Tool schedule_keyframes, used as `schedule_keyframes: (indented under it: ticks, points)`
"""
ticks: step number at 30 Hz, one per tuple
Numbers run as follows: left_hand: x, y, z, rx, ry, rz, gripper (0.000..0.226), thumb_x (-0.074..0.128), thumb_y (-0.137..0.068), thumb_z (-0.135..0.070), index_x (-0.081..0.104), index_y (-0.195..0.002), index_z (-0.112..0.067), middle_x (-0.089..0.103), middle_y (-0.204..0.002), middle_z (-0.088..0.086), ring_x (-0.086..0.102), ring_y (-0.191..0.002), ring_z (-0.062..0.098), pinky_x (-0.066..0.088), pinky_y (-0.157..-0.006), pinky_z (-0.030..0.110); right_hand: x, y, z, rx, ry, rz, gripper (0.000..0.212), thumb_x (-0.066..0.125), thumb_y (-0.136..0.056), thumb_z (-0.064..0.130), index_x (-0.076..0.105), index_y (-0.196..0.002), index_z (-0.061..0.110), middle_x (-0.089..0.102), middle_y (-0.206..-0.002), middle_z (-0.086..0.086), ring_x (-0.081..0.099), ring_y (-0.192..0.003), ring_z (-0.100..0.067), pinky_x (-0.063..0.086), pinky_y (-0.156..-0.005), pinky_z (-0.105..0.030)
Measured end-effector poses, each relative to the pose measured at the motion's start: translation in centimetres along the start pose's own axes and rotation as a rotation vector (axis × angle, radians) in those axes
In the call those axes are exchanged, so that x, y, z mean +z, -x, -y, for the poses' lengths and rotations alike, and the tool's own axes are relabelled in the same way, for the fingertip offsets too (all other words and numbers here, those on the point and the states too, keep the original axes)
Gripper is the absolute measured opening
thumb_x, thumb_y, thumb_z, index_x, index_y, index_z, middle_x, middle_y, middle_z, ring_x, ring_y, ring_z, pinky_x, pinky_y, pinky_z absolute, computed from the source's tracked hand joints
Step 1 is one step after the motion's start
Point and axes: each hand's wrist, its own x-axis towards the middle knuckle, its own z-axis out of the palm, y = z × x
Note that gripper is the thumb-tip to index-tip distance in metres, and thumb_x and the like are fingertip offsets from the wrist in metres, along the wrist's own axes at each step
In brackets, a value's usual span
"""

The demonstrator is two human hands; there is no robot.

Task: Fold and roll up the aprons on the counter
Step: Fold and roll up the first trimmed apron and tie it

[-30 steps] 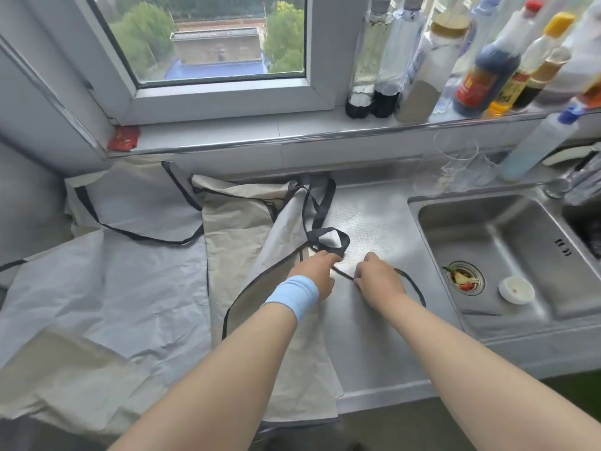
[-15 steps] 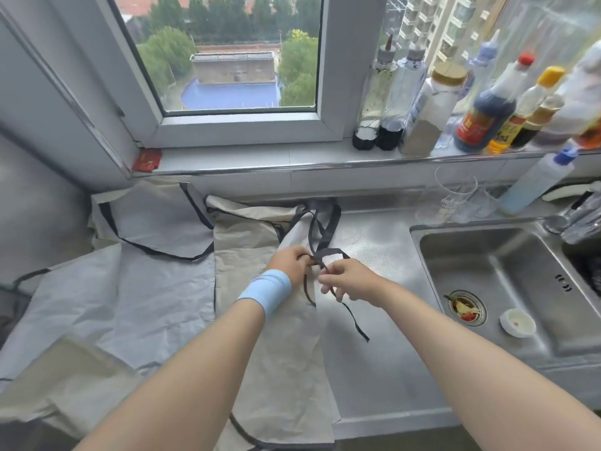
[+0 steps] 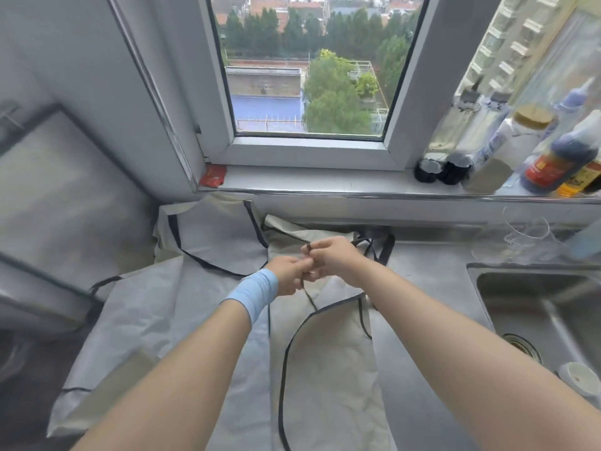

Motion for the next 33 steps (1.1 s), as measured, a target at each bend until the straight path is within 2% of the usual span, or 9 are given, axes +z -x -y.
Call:
schedule_keyframes:
  ticks: [4,7,12,15,18,22,27,30,33]
  points:
    - [-2.1,-2.3,0.5,0.012,-0.114,-0.152,0.023,0.066,-0.087,-0.012,0.058,-0.066,-0.009,0.057,-0.064,0.009,0.047,-0.043,0.019,0.044,-0.044,0.02,-0.2,-1.0,-1.1,0.052,0.132,-0.067,0.022,0.057,-0.094,0.014,0.071,-0.103,-0.001,0.074,-0.101,-0.015,0.075,-0.081,-0.025,0.061,-0.063,-0.036]
    - [-2.5,-4.2,0.7,0.065,-0.38,-0.374,0.021,0.062,-0.086,-0.02,0.065,-0.066,-0.015,0.07,-0.075,0.013,0.067,-0.066,0.028,0.058,-0.073,0.035,-1.9,-0.4,-2.8,0.006,0.591,-0.204,0.025,0.053,-0.087,0.021,0.074,-0.099,0.02,0.075,-0.101,0.001,0.073,-0.086,-0.014,0.057,-0.069,-0.028]
    - [0.2,-3.6,0.9,-0.183,-0.967,0.238,0.031,0.064,-0.089,-0.027,0.059,-0.117,-0.015,0.07,-0.104,-0.001,0.07,-0.079,0.019,0.055,-0.087,0.033,-4.5,1.6,-6.9,0.015,1.024,-0.142,0.038,0.058,-0.083,0.025,0.063,-0.12,0.031,0.057,-0.127,0.009,0.052,-0.12,-0.015,0.047,-0.096,-0.036]
    - [1.1,-4.1,0.5,-0.078,-1.198,0.12,0.037,0.05,-0.093,-0.016,0.052,-0.129,-0.01,0.062,-0.126,0.005,0.064,-0.108,0.026,0.05,-0.092,0.032,-5.2,1.3,-8.6,0.008,0.916,-0.312,0.045,0.054,-0.085,0.016,0.056,-0.128,0.027,0.051,-0.131,0.001,0.047,-0.122,-0.022,0.043,-0.1,-0.038]
    - [2.0,-5.3,0.6,0.202,-0.864,-0.194,0.032,0.05,-0.091,-0.012,0.058,-0.122,-0.017,0.054,-0.125,0.004,0.058,-0.113,0.028,0.046,-0.099,0.037,-6.1,0.4,-9.5,0.13,0.626,-0.437,0.05,0.047,-0.084,0.008,0.052,-0.132,0.02,0.054,-0.129,-0.003,0.051,-0.12,-0.024,0.043,-0.101,-0.037]
    - [6.0,-5.3,0.9,0.482,-0.854,-0.078,0.032,0.068,-0.079,-0.037,0.06,-0.109,-0.029,0.05,-0.115,-0.002,0.05,-0.114,0.02,0.045,-0.095,0.035,-7.2,-0.7,-10.0,0.255,0.456,-0.369,0.038,0.048,-0.079,0.019,0.057,-0.115,0.025,0.064,-0.103,0.001,0.062,-0.095,-0.023,0.054,-0.082,-0.037]
    - [8.9,-5.5,2.6,0.417,-1.345,-0.03,0.097,0.083,-0.063,-0.038,0.03,-0.143,-0.029,0.027,-0.143,0.001,0.031,-0.128,0.027,0.043,-0.096,0.04,-7.8,-1.4,-9.1,0.351,0.332,-0.266,0.013,0.056,-0.081,0.018,0.046,-0.073,0.02,0.047,-0.071,-0.005,0.044,-0.062,-0.022,0.038,-0.054,-0.025]
    - [9.1,-5.5,2.8,0.319,-1.267,-0.039,0.076,0.065,-0.077,-0.005,0.03,-0.143,-0.021,0.03,-0.145,0.005,0.041,-0.126,0.029,0.046,-0.091,0.04,-8.5,-2.0,-9.5,0.352,0.307,-0.259,0.03,0.05,-0.086,0.008,0.036,-0.063,0.02,0.037,-0.061,-0.002,0.035,-0.055,-0.02,0.034,-0.049,-0.025]
    - [8.5,-5.7,2.5,0.281,-1.162,-0.07,0.053,0.051,-0.084,-0.007,0.043,-0.136,-0.018,0.042,-0.14,0.003,0.049,-0.122,0.027,0.046,-0.094,0.039,-9.2,-1.9,-9.1,0.419,0.261,-0.196,0.018,0.054,-0.09,0.014,0.047,-0.074,0.019,0.049,-0.069,-0.001,0.036,-0.053,-0.016,0.027,-0.045,-0.023]
